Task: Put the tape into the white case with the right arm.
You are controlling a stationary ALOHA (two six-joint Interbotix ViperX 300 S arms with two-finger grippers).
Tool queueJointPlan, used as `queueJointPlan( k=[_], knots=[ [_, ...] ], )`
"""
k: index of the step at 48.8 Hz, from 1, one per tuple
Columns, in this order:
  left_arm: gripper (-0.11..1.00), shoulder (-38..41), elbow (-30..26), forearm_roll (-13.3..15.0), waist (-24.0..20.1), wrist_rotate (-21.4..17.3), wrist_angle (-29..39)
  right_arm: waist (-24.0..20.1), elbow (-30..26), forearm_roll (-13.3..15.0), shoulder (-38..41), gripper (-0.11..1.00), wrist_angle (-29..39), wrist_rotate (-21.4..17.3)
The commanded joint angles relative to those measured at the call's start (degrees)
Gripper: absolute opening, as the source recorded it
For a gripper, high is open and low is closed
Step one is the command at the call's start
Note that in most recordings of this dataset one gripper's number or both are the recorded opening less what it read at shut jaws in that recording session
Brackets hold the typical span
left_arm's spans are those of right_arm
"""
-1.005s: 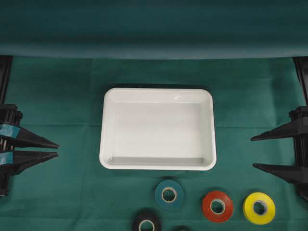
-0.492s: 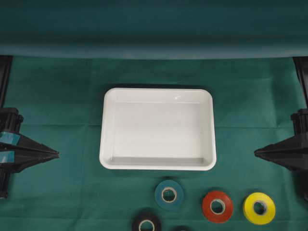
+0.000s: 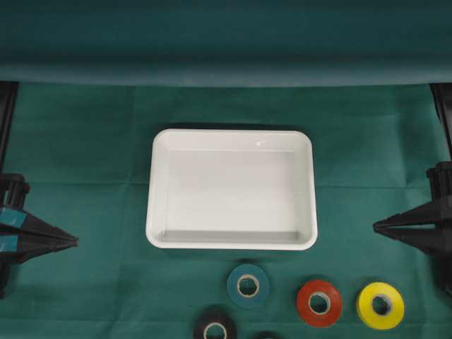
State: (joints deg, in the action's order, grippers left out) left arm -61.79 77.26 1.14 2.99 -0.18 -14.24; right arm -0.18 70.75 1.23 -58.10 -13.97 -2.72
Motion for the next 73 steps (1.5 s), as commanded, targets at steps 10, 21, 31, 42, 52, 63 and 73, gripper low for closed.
queueJointPlan(
  k=[10, 21, 31, 42, 52, 63, 73],
  knots=[
    [0.00, -6.6, 0.8, 0.1, 0.5, 0.0, 12.6, 0.0, -0.6, 0.3, -0.6, 0.39, 2.5, 0.1],
    [0.00, -6.5, 0.9, 0.2, 0.5, 0.9, 19.9, 0.0, -2.7, -0.5, 1.2, 0.85, 12.8, -1.4],
    [0.00, -6.4, 1.1, 0.2, 0.5, 1.9, 23.3, 0.0, -5.4, 0.0, 3.8, 0.84, 21.6, -6.1],
    [0.00, -6.4, 1.3, 0.2, 0.5, 2.5, 24.3, 0.0, -5.2, 0.1, 3.3, 0.84, 23.1, -6.4],
    [0.00, -6.4, 1.5, 0.2, 0.5, 2.5, 24.3, 0.0, -4.9, 0.2, 3.5, 0.84, 22.9, -6.4],
    [0.00, -6.5, 1.6, 0.2, 0.5, 2.5, 24.2, -0.4, -4.3, 0.4, 3.3, 0.84, 22.1, -6.3],
    [0.00, -6.9, 1.6, 0.2, 0.5, 2.5, 24.2, -4.4, -2.3, 1.9, 2.7, 0.84, 19.2, -6.1]
  ],
)
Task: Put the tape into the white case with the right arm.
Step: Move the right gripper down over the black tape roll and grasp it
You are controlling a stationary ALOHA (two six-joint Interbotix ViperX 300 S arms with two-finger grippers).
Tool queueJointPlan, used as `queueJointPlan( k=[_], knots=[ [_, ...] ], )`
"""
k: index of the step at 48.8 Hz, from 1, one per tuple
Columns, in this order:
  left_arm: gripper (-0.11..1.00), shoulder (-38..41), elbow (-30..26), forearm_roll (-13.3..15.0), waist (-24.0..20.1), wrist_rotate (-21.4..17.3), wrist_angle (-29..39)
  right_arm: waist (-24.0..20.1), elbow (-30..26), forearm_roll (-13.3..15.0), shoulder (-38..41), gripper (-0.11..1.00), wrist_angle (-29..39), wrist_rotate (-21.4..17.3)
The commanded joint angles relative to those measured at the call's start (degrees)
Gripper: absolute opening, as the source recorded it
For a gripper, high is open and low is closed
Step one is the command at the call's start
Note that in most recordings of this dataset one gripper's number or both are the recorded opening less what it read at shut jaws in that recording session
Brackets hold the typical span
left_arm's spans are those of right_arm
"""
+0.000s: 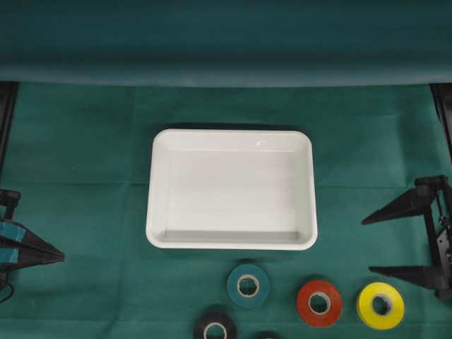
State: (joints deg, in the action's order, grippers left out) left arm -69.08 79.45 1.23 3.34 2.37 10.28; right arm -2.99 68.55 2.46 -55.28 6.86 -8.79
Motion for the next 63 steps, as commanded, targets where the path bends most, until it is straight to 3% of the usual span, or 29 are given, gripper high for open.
queueJointPlan(
  k=[1, 16, 36, 48, 63],
  knots=[
    [0.00, 0.4, -0.6, 0.1, 0.2, 0.0, -0.4, -2.2, 0.1, 1.0, -0.2, 0.84, -1.9, 0.0],
    [0.00, 0.4, -0.6, 0.1, 0.2, 0.0, -0.4, -10.1, 1.2, 3.4, 0.1, 0.84, -1.9, -0.1],
    [0.00, 0.4, -0.6, 0.1, 0.2, 0.0, -0.4, -10.8, 1.1, 3.3, 1.9, 0.84, -2.2, -0.5],
    [0.00, 0.4, -0.5, 0.1, 0.1, 0.0, -0.4, -10.9, -3.3, 3.3, 11.6, 0.83, -4.0, -1.4],
    [0.00, 0.1, -0.5, 0.1, 0.1, 0.0, -0.4, -11.1, -13.4, 3.3, 29.1, 0.84, -6.2, -1.4]
  ],
)
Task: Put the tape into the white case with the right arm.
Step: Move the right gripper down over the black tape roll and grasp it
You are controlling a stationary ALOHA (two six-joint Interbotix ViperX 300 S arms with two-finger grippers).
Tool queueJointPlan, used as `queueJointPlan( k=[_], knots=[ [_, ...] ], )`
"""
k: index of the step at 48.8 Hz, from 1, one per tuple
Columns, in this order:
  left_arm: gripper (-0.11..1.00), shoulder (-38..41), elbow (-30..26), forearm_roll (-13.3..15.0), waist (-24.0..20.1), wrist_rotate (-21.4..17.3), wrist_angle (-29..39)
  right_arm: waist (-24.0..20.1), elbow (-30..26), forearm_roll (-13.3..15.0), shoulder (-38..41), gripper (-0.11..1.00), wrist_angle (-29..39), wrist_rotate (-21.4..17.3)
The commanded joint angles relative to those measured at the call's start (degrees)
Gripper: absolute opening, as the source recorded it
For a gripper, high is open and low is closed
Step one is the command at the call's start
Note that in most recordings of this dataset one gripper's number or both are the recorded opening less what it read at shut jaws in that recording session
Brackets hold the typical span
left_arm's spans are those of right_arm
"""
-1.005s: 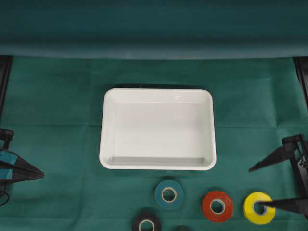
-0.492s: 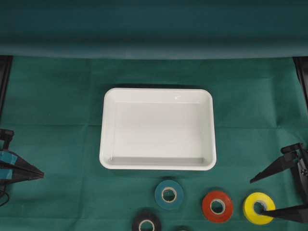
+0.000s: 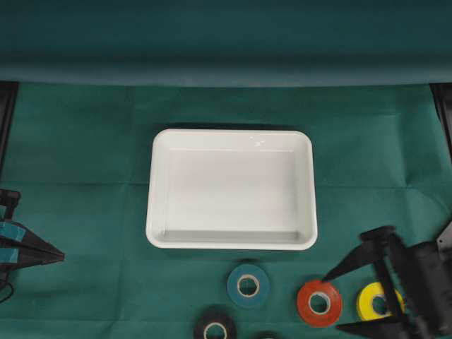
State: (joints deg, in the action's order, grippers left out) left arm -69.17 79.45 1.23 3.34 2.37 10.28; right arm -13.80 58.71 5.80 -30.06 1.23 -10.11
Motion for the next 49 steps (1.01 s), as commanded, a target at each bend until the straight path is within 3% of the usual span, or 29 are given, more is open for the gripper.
queueJointPlan(
  k=[1, 16, 26, 34, 49],
  knots=[
    [0.00, 0.1, -0.4, 0.1, 0.1, 0.0, -0.4, -0.3, -4.3, 0.0, 5.2, 0.84, -0.7, -0.1],
    [0.00, -2.5, 0.9, 0.1, -0.1, -0.1, -1.2, -0.6, -19.1, 0.1, 23.1, 0.84, -0.2, 0.0],
    [0.00, -5.2, 2.2, 0.1, -1.1, 0.1, -1.7, -0.6, -25.5, 0.1, 29.5, 0.84, 0.4, 0.0],
    [0.00, -7.8, 3.3, 0.1, -2.5, 0.0, -2.3, -0.6, -28.8, 0.1, 32.1, 0.84, 2.1, -0.1],
    [0.00, -10.3, 4.6, 0.1, -6.0, 0.0, -2.5, -1.0, -30.1, 0.1, 35.1, 0.84, 2.3, -0.2]
  ],
)
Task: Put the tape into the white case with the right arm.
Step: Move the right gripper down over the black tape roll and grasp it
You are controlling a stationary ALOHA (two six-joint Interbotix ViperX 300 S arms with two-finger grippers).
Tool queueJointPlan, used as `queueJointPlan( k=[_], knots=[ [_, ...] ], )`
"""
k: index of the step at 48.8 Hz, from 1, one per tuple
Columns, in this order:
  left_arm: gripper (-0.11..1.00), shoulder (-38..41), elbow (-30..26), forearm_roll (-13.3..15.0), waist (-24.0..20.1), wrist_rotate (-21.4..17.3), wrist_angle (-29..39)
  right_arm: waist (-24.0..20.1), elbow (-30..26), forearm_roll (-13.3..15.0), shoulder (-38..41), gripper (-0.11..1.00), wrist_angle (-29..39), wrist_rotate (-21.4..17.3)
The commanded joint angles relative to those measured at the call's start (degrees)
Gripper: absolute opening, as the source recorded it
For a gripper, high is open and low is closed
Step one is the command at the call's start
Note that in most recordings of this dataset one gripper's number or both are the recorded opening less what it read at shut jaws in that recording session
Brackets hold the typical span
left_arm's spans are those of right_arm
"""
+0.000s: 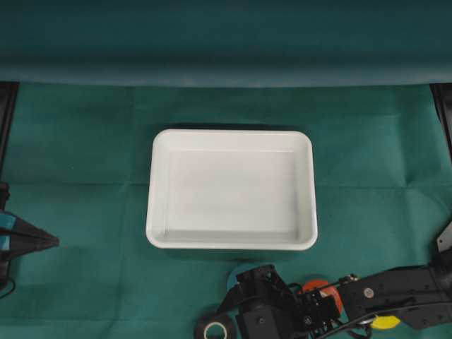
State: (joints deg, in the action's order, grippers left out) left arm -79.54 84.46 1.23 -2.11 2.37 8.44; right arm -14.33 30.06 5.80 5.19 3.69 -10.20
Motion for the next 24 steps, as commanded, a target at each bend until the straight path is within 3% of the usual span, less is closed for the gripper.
queueJointPlan(
  k=[1, 24],
  knots=[
    [0.00, -0.1, -0.3, 0.1, -0.6, 0.0, -0.6, -0.5, -1.7, 0.1, 0.1, 0.84, -0.1, -0.1],
    [0.00, -4.4, 1.7, 0.1, -0.7, 0.0, -1.0, -2.0, -4.7, 0.0, 8.6, 0.83, -0.2, -0.2]
  ],
)
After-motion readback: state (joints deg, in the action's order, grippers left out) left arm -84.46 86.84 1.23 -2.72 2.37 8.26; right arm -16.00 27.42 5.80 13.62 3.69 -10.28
